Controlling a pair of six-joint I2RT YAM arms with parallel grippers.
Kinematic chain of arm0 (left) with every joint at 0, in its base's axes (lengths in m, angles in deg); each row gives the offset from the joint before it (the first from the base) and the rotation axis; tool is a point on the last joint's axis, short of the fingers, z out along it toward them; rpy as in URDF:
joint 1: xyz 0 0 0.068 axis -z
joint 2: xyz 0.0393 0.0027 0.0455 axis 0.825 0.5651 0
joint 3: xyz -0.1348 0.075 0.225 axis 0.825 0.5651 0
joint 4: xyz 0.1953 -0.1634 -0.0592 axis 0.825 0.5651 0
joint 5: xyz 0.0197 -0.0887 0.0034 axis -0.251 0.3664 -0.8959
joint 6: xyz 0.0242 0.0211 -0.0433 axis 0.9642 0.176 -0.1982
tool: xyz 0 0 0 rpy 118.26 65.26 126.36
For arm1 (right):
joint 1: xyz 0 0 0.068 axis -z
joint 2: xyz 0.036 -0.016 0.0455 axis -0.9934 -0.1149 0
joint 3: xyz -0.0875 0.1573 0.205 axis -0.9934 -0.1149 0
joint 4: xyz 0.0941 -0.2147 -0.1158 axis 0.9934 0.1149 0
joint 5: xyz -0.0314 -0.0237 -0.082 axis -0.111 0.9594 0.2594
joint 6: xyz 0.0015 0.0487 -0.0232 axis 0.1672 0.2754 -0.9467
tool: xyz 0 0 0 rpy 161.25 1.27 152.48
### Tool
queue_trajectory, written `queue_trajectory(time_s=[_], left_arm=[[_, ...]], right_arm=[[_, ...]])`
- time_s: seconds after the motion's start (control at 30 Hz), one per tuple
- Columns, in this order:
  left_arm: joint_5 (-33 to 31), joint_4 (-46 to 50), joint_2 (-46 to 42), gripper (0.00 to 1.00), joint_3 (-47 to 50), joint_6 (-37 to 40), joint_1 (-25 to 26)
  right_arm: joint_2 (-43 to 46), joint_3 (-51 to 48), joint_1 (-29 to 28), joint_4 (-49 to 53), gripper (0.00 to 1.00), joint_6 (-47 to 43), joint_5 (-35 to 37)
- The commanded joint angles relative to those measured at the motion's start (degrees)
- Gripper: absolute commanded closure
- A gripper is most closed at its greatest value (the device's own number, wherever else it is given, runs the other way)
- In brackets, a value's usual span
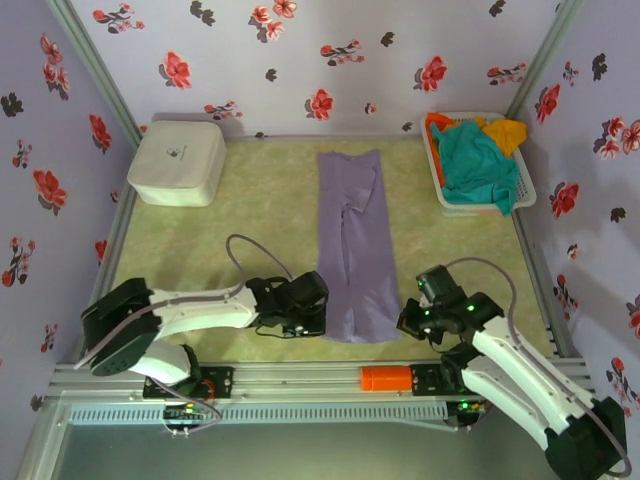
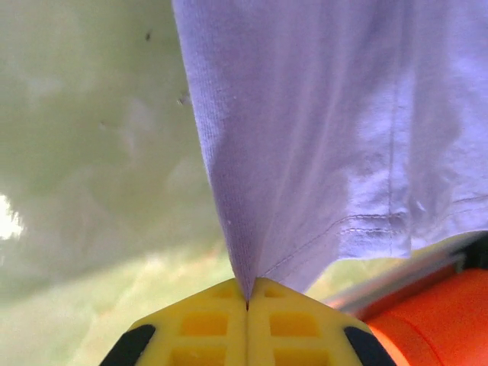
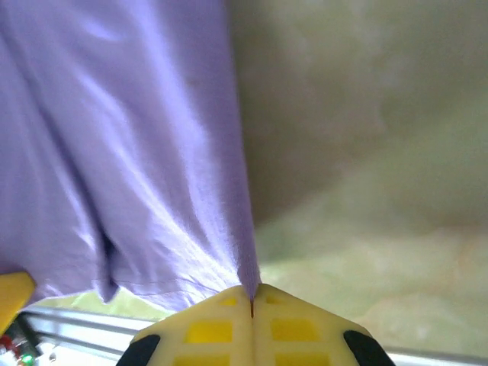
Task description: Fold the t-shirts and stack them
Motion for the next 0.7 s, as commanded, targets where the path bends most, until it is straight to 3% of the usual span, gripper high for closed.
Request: queue_trajectory(time_s=[0.0, 0.13, 0.3, 0.67], left_arm=[[-2.7, 6.9, -4.2, 1.0, -4.7, 0.2, -0.6], [-2.7, 9.9, -6.1, 1.0, -7.9, 3.6, -4.6], [-1.6, 10.8, -6.8, 1.0, -10.8, 7.4, -10.6], [3.7, 10.5, 1.7, 1.0, -19.8, 17.7, -20.5]], right_arm=[[0.5, 6.6, -0.5, 5.3, 1.0, 0.9, 4.1], [-2.8, 12.7, -0.2, 4.7, 1.0, -0.3, 8.1], [-10.0, 17.8, 1.3, 0.5, 1.0, -3.1, 7.7], [-25.1, 27.9, 6.7, -6.0, 1.0, -9.0, 5.5]])
